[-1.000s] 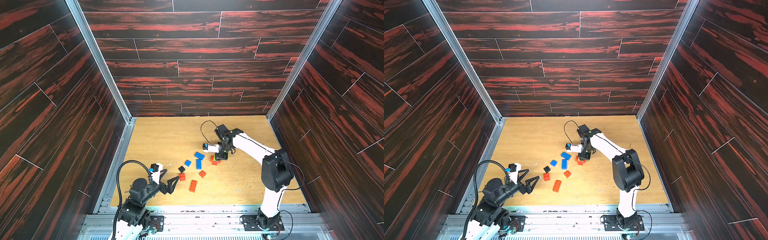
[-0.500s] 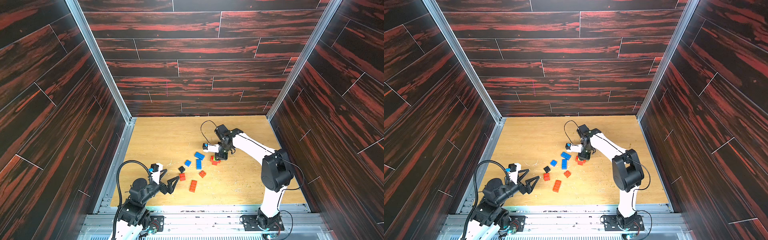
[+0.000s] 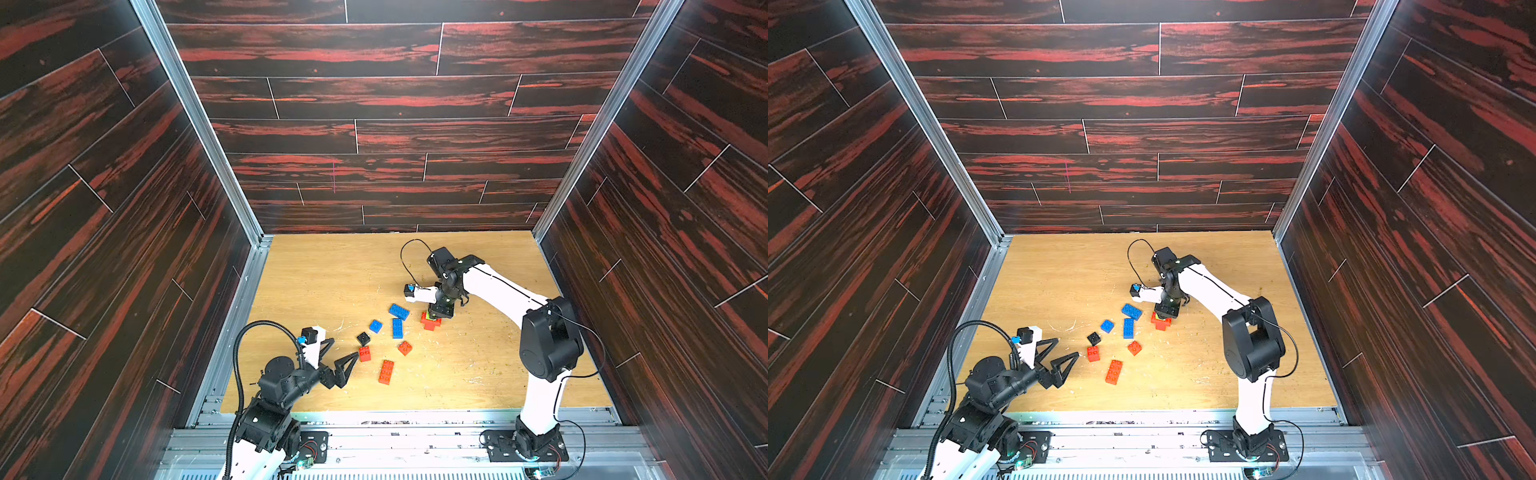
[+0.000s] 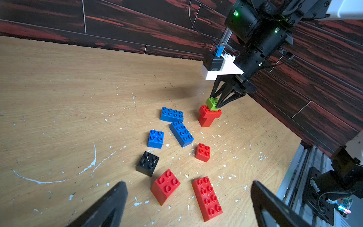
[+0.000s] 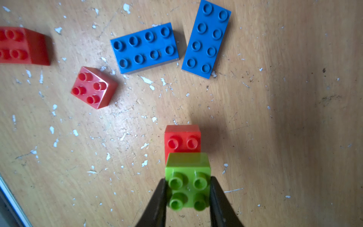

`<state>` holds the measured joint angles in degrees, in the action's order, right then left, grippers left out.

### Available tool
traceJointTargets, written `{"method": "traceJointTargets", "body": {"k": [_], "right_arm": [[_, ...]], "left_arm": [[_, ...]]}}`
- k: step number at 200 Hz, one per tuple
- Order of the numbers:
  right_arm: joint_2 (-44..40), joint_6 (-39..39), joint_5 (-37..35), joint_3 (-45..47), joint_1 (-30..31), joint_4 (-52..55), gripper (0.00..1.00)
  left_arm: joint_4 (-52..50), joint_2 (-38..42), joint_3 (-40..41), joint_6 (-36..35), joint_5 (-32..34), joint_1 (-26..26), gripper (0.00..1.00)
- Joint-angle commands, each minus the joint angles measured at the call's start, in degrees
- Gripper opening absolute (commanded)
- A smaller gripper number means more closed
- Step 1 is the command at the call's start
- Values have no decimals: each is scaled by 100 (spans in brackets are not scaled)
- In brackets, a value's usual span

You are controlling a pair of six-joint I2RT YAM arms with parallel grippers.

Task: Assemble the letter f with lego
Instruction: Assemble the lego brick with the lego brick.

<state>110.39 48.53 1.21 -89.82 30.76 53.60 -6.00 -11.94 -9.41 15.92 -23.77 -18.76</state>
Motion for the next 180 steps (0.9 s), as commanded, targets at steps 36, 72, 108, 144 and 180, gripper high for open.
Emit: {"method": "traceJointTargets", "body": {"k": [36, 72, 108, 144, 180], "right_arm": [[211, -49, 45, -22, 57, 268, 26], [250, -14, 46, -44, 53, 366, 26], [298, -3, 12, -61, 52, 422, 26], [314, 0, 31, -125, 61, 502, 26], [334, 7, 11, -124, 72, 506, 26]], "left_arm": [[33, -10, 18, -45, -3, -13, 100], [29, -2, 19, -48, 4, -13, 100], [29, -4, 18, -45, 2, -15, 100], [24, -6, 18, -45, 11, -14, 100], [29, -9, 18, -36, 21, -16, 100]]}}
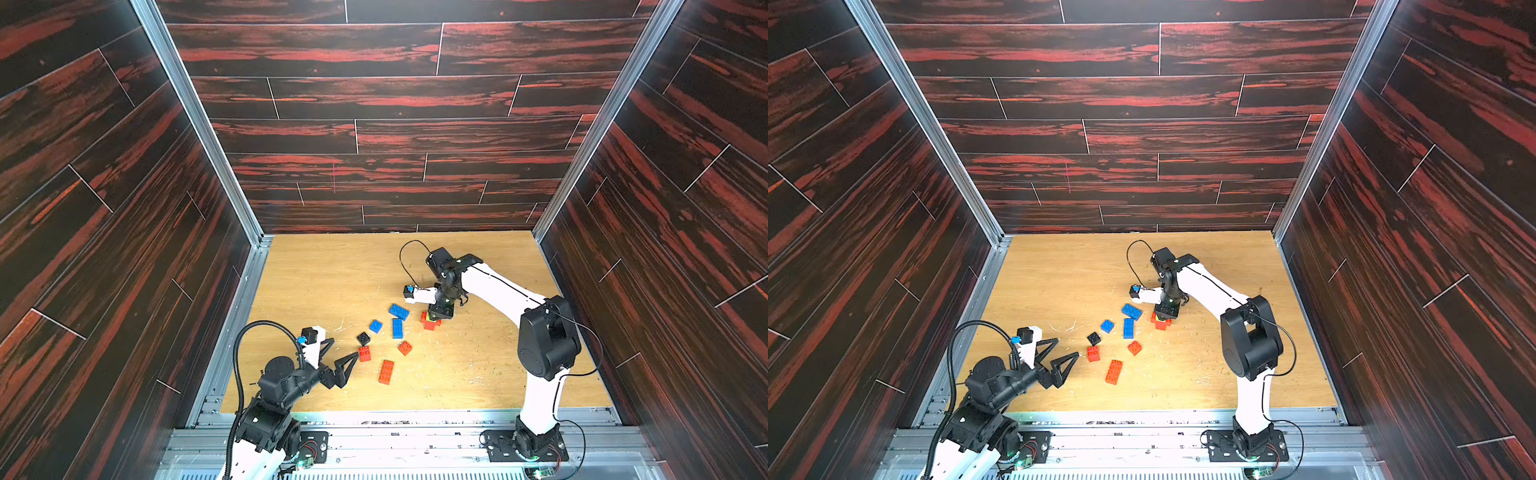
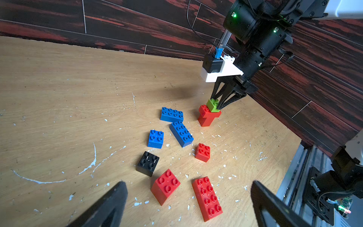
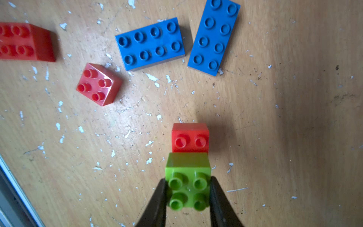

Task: Assemble the letter f with lego
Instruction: Assemble the lego brick with the lego brick.

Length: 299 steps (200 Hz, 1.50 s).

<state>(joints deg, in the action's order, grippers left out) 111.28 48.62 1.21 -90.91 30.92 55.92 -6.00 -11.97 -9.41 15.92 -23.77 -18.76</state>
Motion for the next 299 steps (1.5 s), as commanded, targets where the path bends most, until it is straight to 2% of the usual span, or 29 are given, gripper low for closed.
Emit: {"method": "traceJointTargets", "body": {"k": [1, 156, 226, 299], "right_arm": [[245, -6, 11, -14, 60, 272, 26], [179, -90, -60, 657, 107, -275, 26], [183, -466, -107, 924, 256, -342, 26], [-9, -573, -491, 1375, 274, -774, 26]], "left_arm": [[29, -7, 18, -36, 21, -15, 100], [28, 16, 24, -37, 17, -13, 100], [29, 3, 22, -31, 22, -13, 100], [29, 14, 18, -44, 13, -13, 100]]}}
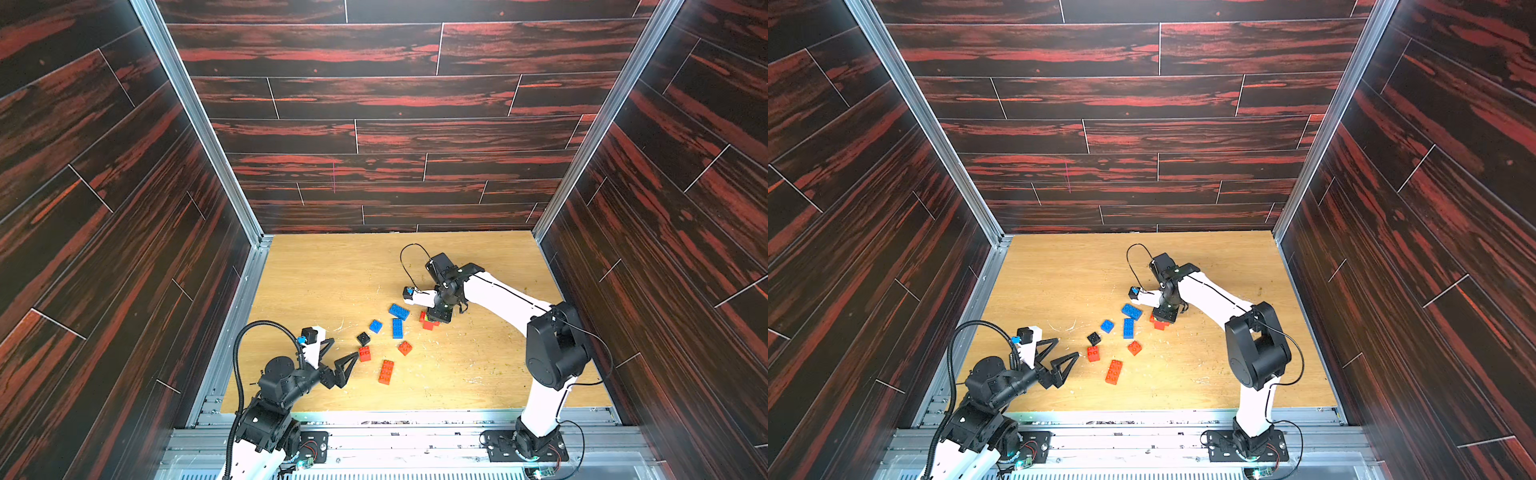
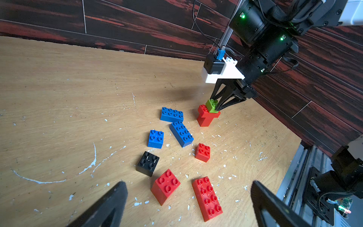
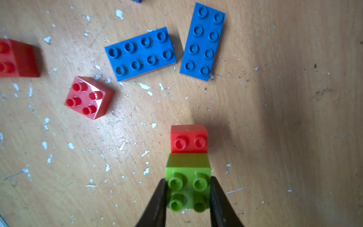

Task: Assemble the letter f with lego
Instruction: Assemble the lego brick with the lego brick.

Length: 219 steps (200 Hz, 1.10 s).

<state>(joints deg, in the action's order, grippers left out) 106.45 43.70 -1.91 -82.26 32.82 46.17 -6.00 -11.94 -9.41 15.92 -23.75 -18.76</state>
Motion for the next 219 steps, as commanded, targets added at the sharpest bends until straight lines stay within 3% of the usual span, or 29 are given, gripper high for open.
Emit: {"method": "traceJointTargets", "body": {"k": [1, 109, 172, 219], "right_arm": [[469, -77, -174, 514, 84, 200, 26], [415, 129, -308, 333, 103, 320, 26], [733, 107, 22, -44, 59, 807, 26], [843, 34, 219, 175, 14, 755, 25]], "left_arm": [[29, 10, 23, -45, 11, -13, 100], [29, 15, 25, -45, -5, -13, 100], [29, 16, 29, -45, 0, -14, 100], [37, -8, 27, -45, -11, -13, 100]]}}
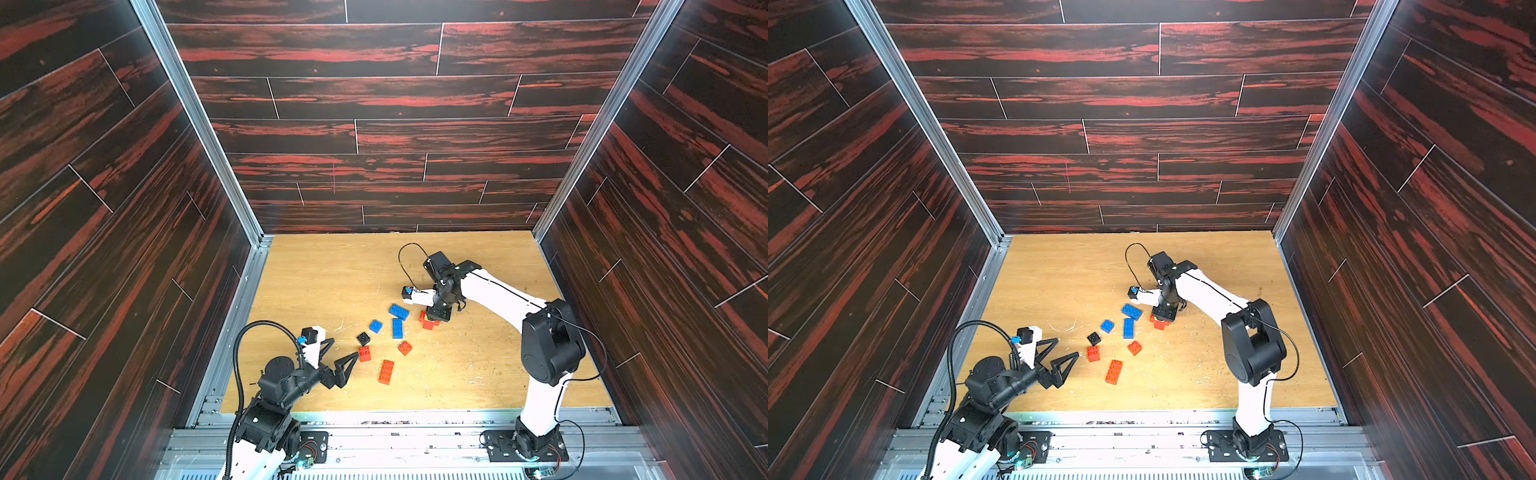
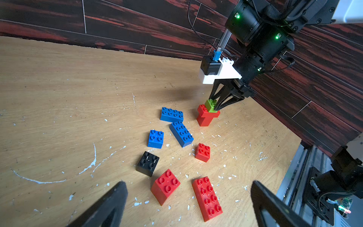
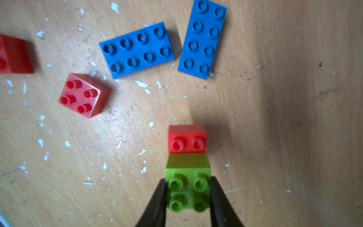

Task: Assemble the letter f with lego
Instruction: Assemble the lego brick with the lego brick.

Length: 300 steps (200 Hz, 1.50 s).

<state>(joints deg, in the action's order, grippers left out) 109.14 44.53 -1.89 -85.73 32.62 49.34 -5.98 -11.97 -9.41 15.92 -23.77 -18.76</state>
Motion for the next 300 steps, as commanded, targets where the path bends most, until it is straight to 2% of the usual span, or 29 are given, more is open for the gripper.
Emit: {"method": "traceJointTargets", "body": {"k": [1, 124, 300], "right_arm": [[574, -50, 225, 531, 34, 437, 25], [251, -29, 235, 696, 16, 130, 25], [210, -102, 242, 233, 16, 332, 35]], "left_arm": [[35, -2, 27, -45, -11, -13, 100], [44, -20, 25, -45, 2, -13, 100], [0, 54, 22, -45, -10, -18, 100]]}}
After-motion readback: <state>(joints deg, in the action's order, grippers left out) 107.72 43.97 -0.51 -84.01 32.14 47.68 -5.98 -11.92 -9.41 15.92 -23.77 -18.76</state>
